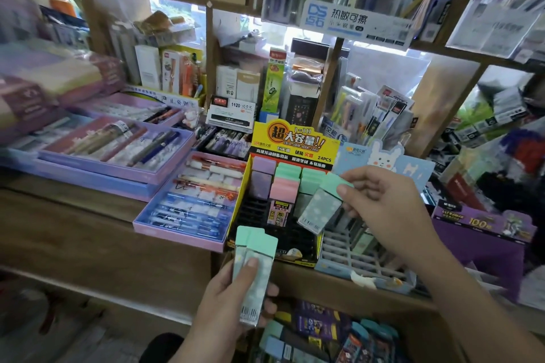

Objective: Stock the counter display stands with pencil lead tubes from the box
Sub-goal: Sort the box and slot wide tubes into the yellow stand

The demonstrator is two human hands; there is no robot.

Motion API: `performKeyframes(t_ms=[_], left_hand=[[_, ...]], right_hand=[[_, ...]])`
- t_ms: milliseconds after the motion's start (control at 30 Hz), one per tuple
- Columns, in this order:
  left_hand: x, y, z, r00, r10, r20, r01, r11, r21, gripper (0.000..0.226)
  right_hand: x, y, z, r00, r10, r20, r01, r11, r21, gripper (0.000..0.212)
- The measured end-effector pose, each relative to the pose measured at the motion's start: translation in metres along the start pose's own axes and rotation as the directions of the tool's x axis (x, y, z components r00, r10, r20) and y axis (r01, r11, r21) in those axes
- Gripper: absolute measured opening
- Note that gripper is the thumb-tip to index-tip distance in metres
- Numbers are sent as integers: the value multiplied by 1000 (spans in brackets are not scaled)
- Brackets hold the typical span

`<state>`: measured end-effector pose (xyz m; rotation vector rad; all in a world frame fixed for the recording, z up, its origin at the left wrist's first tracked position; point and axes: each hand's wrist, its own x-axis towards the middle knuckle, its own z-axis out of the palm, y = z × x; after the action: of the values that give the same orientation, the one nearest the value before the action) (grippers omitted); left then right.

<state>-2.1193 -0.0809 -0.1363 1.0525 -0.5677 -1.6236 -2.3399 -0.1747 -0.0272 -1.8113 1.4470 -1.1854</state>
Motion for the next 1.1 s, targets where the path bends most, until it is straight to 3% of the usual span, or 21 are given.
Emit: performKeyframes(t_ms=[100,367,633,800,967,1100], left_hand=[[2,-2,-2,1000,-5,1,5,1000,25,15],[4,-5,-7,1000,-2,4,2,999,41,26],[8,-8,-9,1000,-12,-18,12,1000,8,18],[10,-11,-11,1000,-3,-11,3,1000,-19,19],[13,-11,-13,1000,-12,-1,12,999,-30,26],[14,-12,-14,1000,-20,-4,20,999,-28,26]], right_hand=[[8,1,6,999,-13,33,15,998,-58,13],[20,13,18,990,-127,61,139,954,-265,17],[22,16,16,987,-110,120,140,949,-281,14],[26,19,17,985,-105,137,140,952,-273,26],[29,21,24,953,-239,186,300,834,-464,9],[29,22,27,942,-276,191,336,766,-549,6]])
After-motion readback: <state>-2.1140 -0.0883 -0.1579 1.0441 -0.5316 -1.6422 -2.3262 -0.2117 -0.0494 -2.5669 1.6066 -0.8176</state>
